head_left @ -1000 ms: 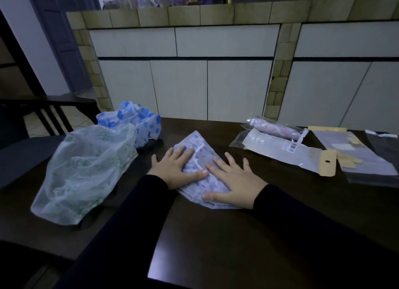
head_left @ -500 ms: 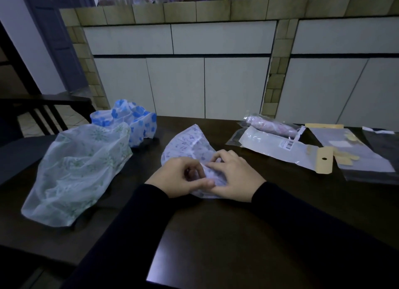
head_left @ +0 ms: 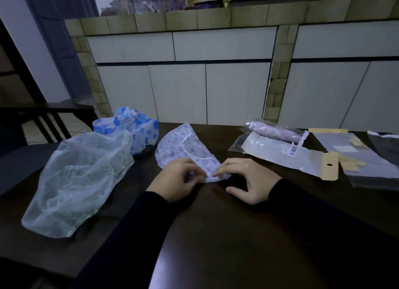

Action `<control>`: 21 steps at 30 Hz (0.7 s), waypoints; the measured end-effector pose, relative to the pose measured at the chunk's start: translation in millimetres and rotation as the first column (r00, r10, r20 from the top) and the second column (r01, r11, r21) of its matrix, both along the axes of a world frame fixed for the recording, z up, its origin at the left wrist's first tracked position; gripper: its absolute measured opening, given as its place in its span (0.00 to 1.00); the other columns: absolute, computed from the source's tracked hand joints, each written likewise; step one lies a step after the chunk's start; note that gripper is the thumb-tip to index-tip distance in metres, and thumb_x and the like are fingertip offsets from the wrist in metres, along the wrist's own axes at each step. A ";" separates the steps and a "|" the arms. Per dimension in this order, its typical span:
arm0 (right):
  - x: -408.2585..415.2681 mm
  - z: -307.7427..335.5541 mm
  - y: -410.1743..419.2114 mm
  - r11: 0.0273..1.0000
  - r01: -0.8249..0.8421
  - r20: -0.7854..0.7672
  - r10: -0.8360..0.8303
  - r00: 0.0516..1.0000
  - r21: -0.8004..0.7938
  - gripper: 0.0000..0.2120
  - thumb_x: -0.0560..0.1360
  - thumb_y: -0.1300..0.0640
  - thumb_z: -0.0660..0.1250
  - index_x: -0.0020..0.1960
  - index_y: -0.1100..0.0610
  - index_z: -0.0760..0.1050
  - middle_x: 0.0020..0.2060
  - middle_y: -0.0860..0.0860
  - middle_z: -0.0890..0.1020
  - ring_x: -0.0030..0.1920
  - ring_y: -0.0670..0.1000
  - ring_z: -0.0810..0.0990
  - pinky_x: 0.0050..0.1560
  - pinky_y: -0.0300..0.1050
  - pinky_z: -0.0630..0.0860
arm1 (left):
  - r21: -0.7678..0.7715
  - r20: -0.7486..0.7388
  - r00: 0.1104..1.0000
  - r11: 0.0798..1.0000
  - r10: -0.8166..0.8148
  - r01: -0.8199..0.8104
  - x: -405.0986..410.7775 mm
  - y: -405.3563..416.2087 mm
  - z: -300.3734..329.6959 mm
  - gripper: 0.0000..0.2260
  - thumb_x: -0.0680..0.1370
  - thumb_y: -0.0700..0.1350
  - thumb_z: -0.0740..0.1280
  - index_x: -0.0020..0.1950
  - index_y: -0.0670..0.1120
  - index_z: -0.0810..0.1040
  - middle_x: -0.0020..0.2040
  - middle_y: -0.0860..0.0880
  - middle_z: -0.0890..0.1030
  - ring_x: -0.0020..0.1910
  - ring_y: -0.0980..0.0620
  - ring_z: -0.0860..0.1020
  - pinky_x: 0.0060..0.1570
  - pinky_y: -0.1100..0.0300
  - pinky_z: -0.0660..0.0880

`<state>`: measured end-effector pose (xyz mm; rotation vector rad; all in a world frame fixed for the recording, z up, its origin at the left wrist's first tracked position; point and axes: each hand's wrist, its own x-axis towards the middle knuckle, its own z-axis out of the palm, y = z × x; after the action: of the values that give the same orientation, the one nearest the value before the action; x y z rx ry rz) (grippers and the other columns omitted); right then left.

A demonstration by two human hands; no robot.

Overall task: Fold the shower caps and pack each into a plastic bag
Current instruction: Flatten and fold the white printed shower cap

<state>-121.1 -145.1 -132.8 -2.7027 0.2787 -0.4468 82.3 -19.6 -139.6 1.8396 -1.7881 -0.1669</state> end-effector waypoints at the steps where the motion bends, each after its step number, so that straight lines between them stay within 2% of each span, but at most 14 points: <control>1: 2.7 -1.1 -2.1 1.000 0.015 0.026 -0.015 1.000 -0.012 0.18 0.72 0.56 0.69 0.61 0.48 0.78 0.52 0.43 0.78 0.53 0.41 0.76 0.55 0.38 0.74 | 0.006 -0.009 1.000 1.000 0.001 -0.001 0.8 -1.7 1.2 0.05 0.72 0.54 0.72 0.47 0.59 0.82 0.45 0.60 0.76 0.46 0.62 0.75 0.47 0.66 0.74; 4: 10.5 -2.6 -8.3 0.997 0.037 0.067 -0.033 0.997 -0.062 0.16 0.72 0.57 0.69 0.59 0.50 0.79 0.53 0.45 0.78 0.53 0.41 0.76 0.54 0.38 0.75 | 0.067 -0.024 1.000 0.998 0.000 0.002 4.2 -7.2 4.9 0.14 0.66 0.61 0.75 0.48 0.59 0.80 0.47 0.60 0.76 0.49 0.61 0.74 0.48 0.66 0.74; 8: 14.5 -3.1 -19.4 0.998 0.035 0.032 -0.034 0.999 -0.042 0.16 0.73 0.51 0.69 0.61 0.48 0.78 0.58 0.43 0.75 0.58 0.40 0.74 0.61 0.40 0.72 | 0.081 -0.035 0.999 0.996 -0.028 0.031 7.7 -16.6 4.1 0.06 0.69 0.57 0.74 0.44 0.60 0.81 0.45 0.59 0.77 0.46 0.61 0.75 0.48 0.63 0.75; 12: 16.3 -1.7 -26.3 0.994 0.027 -0.035 -0.031 0.999 -0.106 0.20 0.72 0.43 0.67 0.62 0.49 0.77 0.59 0.43 0.76 0.60 0.41 0.73 0.62 0.38 0.70 | 0.043 0.013 1.000 0.999 0.002 -0.003 11.4 -25.6 2.5 0.02 0.74 0.55 0.71 0.43 0.58 0.81 0.42 0.58 0.78 0.41 0.59 0.76 0.44 0.62 0.75; 15: 24.7 -5.0 -28.5 0.992 0.015 0.027 -0.012 1.000 -0.126 0.15 0.75 0.48 0.66 0.57 0.53 0.80 0.55 0.46 0.78 0.56 0.44 0.76 0.59 0.43 0.74 | 0.057 -0.005 0.999 0.997 0.048 -0.047 13.6 -29.3 6.1 0.05 0.74 0.56 0.70 0.42 0.57 0.80 0.40 0.58 0.78 0.39 0.61 0.75 0.40 0.66 0.69; 17: 28.7 -6.6 -30.0 0.995 0.043 0.057 -0.038 0.998 -0.089 0.11 0.77 0.51 0.64 0.55 0.53 0.81 0.50 0.48 0.81 0.51 0.46 0.78 0.54 0.46 0.76 | 0.080 -0.039 0.998 0.995 0.056 -0.053 14.8 -28.5 9.5 0.08 0.71 0.59 0.71 0.41 0.57 0.80 0.40 0.58 0.79 0.39 0.61 0.75 0.39 0.68 0.69; 19: 30.8 -5.8 -31.6 0.993 0.085 0.043 -0.081 0.996 -0.078 0.13 0.78 0.48 0.62 0.52 0.53 0.82 0.46 0.49 0.82 0.48 0.47 0.79 0.52 0.48 0.76 | 0.105 -0.056 0.996 0.993 0.063 -0.057 15.6 -26.8 10.8 0.11 0.67 0.61 0.74 0.42 0.56 0.80 0.41 0.58 0.79 0.40 0.60 0.76 0.39 0.68 0.71; 21: 33.2 -6.5 -30.6 0.989 0.105 0.050 -0.100 0.994 -0.107 0.18 0.77 0.44 0.59 0.47 0.55 0.82 0.42 0.50 0.81 0.45 0.47 0.78 0.49 0.48 0.75 | 0.078 0.004 0.996 0.993 0.093 -0.093 15.5 -26.4 8.6 0.10 0.68 0.60 0.74 0.41 0.55 0.80 0.39 0.57 0.78 0.39 0.60 0.75 0.39 0.68 0.69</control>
<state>-87.8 -175.7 -139.3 -2.7901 0.3929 -0.5676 97.8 -46.0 -131.0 1.9734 -1.7138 -0.2036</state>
